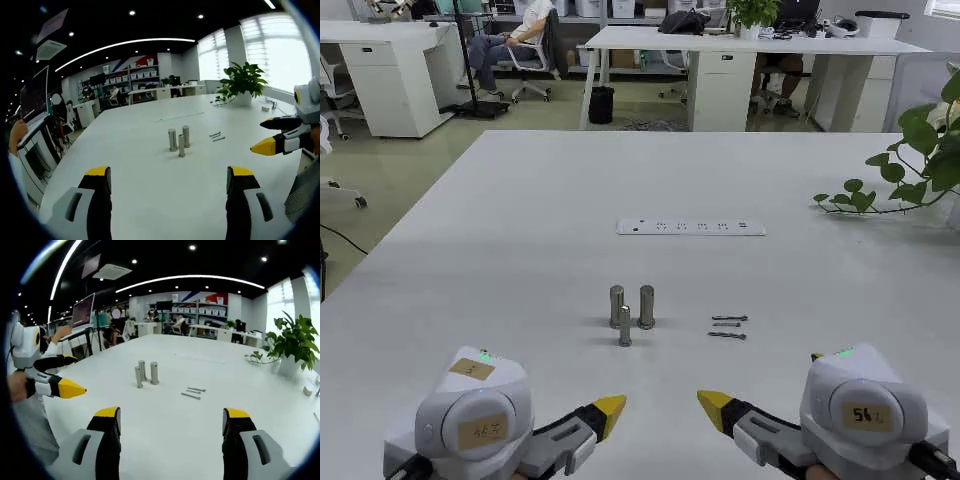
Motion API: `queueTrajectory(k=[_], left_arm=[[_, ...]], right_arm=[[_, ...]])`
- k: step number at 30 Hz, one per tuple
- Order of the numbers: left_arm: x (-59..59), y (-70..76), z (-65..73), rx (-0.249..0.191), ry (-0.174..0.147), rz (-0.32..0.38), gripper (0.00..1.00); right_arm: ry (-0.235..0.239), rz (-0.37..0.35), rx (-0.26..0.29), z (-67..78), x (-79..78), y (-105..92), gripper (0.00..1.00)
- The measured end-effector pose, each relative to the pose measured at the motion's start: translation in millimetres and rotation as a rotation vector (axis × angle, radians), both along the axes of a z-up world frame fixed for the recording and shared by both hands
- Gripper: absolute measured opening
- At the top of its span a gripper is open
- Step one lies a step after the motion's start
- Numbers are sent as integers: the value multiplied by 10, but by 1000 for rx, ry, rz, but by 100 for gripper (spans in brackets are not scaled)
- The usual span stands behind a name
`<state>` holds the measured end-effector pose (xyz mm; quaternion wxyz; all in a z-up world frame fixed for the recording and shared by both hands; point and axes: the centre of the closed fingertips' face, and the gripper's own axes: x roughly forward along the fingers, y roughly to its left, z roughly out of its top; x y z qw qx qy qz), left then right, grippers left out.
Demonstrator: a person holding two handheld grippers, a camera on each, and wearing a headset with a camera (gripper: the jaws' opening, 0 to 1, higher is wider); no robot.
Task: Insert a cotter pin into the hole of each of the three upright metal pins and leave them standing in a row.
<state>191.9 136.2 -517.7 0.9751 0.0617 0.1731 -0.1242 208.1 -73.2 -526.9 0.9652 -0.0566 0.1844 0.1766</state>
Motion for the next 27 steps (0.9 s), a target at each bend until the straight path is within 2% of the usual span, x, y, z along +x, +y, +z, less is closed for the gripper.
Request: queueTrajectory(k=[16, 27], left_arm=[[3, -13, 20, 10, -15, -7, 87], [-2, -15, 12, 10, -11, -12, 85]], right_arm=[[-7, 13, -7, 9, -4, 26, 76], [-2, 24, -10, 1, -24, 54, 76]])
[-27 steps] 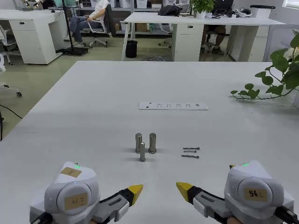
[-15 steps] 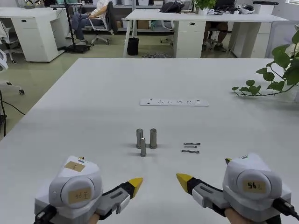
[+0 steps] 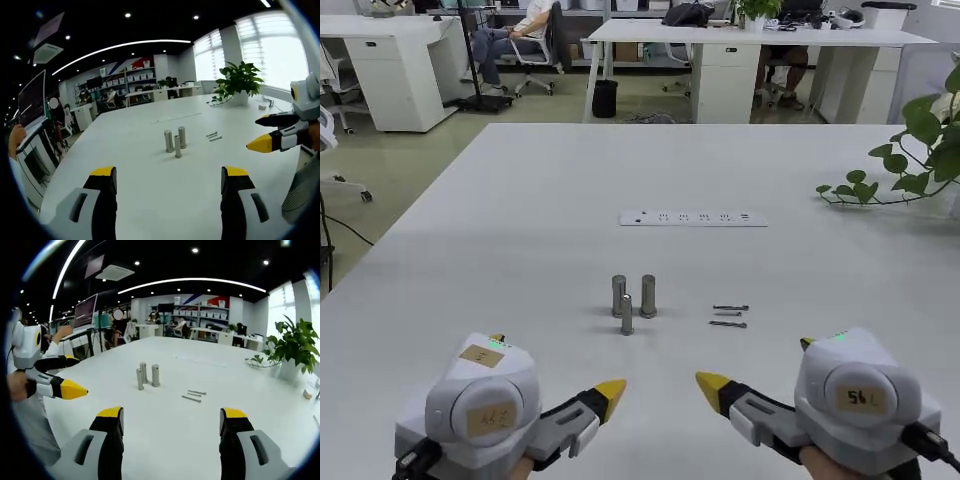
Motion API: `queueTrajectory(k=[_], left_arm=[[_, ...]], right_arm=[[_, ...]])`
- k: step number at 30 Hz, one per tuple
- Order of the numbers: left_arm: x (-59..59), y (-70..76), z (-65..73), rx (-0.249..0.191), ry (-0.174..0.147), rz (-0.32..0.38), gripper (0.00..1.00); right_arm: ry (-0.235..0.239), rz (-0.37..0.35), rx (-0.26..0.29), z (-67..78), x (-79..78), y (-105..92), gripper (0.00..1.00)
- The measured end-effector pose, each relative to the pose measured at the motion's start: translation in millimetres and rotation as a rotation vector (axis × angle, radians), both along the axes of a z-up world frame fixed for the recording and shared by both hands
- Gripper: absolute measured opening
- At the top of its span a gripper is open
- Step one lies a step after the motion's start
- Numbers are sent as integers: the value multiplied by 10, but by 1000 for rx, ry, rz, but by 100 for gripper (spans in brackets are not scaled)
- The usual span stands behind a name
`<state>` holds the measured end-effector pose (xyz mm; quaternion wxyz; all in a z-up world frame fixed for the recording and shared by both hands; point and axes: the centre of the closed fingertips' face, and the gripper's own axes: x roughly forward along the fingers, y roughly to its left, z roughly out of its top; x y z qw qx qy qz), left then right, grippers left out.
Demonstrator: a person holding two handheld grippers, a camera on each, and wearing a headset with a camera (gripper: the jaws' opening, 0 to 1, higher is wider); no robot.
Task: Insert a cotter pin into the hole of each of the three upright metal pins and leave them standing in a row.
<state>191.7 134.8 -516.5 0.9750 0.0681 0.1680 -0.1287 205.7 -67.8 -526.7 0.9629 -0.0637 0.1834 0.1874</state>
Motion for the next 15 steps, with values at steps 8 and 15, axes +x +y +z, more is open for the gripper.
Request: queueTrajectory(k=[8, 15], left_arm=[[0, 5, 7, -1, -1, 2, 83], [2, 4, 10, 1, -4, 1, 82]], right_arm=[[-3, 6, -7, 1, -4, 7, 76], [-4, 9, -10, 4, -3, 8, 76]])
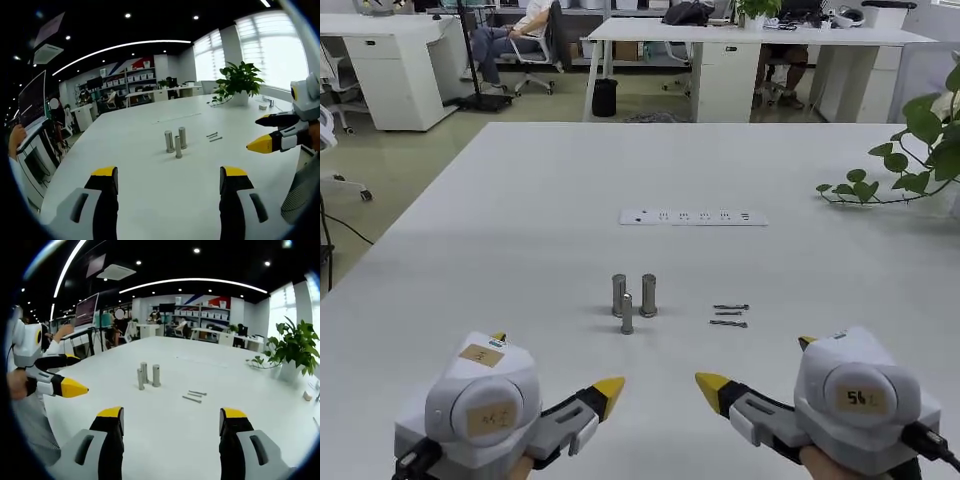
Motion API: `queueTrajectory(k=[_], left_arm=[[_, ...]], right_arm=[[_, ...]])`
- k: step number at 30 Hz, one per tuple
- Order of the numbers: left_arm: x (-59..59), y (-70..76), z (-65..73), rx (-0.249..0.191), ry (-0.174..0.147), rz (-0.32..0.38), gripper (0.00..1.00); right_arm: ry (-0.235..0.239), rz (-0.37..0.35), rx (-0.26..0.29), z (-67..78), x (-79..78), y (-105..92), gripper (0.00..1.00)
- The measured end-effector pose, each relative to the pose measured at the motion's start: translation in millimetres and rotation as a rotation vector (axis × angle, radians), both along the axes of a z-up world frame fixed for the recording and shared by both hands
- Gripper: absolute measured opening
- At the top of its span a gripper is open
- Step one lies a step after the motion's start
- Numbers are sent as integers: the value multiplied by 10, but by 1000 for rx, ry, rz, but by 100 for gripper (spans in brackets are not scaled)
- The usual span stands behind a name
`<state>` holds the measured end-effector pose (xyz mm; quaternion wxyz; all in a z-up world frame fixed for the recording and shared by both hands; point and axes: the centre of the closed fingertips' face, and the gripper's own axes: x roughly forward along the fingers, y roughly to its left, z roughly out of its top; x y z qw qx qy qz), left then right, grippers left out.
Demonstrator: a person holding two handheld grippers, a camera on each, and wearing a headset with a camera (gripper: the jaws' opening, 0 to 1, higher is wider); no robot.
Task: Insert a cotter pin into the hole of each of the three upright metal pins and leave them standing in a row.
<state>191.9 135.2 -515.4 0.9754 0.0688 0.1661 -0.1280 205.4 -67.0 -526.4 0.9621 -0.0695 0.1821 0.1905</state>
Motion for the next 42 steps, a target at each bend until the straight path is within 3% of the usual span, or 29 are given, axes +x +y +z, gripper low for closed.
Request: queueTrajectory(k=[12, 28, 39, 42], left_arm=[[2, -7, 13, 2, -6, -8, 83], [15, -33, 70, -9, -28, -19, 89], [0, -43, 29, -48, 9, -21, 95], [3, -37, 37, -45, 5, -22, 96]], right_arm=[[-6, 9, 10, 34, -13, 28, 75], [-9, 1, 32, 30, -16, -5, 84], [-6, 13, 44, 55, -66, 27, 85], [-2, 26, 39, 46, -76, 50, 84]])
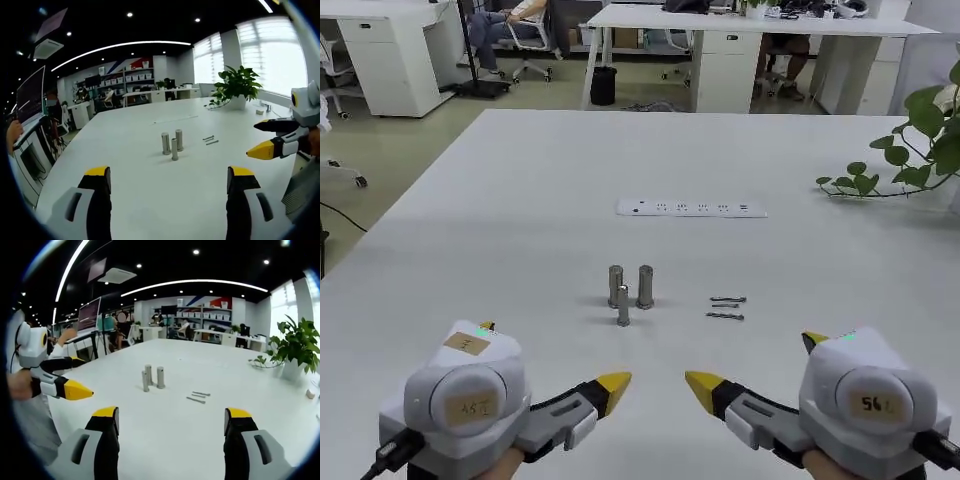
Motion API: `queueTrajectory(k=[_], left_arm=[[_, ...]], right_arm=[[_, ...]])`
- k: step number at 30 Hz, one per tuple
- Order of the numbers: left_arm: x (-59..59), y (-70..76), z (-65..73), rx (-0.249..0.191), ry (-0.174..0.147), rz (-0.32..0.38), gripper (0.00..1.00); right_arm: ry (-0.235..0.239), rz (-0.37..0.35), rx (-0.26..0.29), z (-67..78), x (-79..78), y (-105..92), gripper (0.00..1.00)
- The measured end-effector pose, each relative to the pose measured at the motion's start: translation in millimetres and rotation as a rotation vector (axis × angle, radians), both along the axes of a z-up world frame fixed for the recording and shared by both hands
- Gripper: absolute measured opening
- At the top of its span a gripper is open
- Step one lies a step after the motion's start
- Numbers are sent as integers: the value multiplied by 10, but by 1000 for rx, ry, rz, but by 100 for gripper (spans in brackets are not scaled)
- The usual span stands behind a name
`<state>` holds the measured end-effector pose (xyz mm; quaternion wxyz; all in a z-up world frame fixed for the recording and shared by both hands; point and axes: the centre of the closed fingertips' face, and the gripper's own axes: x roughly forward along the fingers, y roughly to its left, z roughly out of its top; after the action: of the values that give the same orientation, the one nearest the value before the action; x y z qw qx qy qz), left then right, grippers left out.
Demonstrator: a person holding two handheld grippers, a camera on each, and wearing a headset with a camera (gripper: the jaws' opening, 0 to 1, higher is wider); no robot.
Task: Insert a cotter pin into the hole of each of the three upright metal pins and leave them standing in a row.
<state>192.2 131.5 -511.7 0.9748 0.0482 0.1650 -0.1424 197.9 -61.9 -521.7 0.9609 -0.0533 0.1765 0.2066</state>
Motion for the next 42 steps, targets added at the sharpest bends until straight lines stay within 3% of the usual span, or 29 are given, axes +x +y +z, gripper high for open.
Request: queueTrajectory(k=[10, 12, 15, 22, 26, 31, 32, 33, 36, 42], left_arm=[[5, 1, 37, -12, -2, -10, 98], [-8, 21, 28, -52, 29, -3, 93], [15, 51, 60, -75, 26, 0, 90], [123, 74, 140, -48, -15, -34, 80], [196, 85, 70, -25, 11, -59, 75], [298, 19, 38, -23, -8, -110, 65], [299, 9, -43, 27, 42, -136, 63], [324, 1, -78, 49, 56, -146, 62], [452, -78, -58, 18, 21, -170, 58], [636, -216, -160, 46, 41, -228, 53]], right_arm=[[15, -3, -15, -19, -1, -14, 80], [20, -11, -8, -17, 4, -26, 78], [25, -14, -5, -9, 12, -29, 77], [34, -21, -8, 35, 31, -42, 73], [50, -16, -6, 27, 29, -39, 71], [82, 8, -16, -9, 13, -36, 68], [86, 12, -20, -14, 9, -40, 67], [92, 17, -18, -19, 10, -44, 67], [113, 26, -9, -31, 7, -47, 65], [151, 42, 4, -40, 17, -36, 63]])
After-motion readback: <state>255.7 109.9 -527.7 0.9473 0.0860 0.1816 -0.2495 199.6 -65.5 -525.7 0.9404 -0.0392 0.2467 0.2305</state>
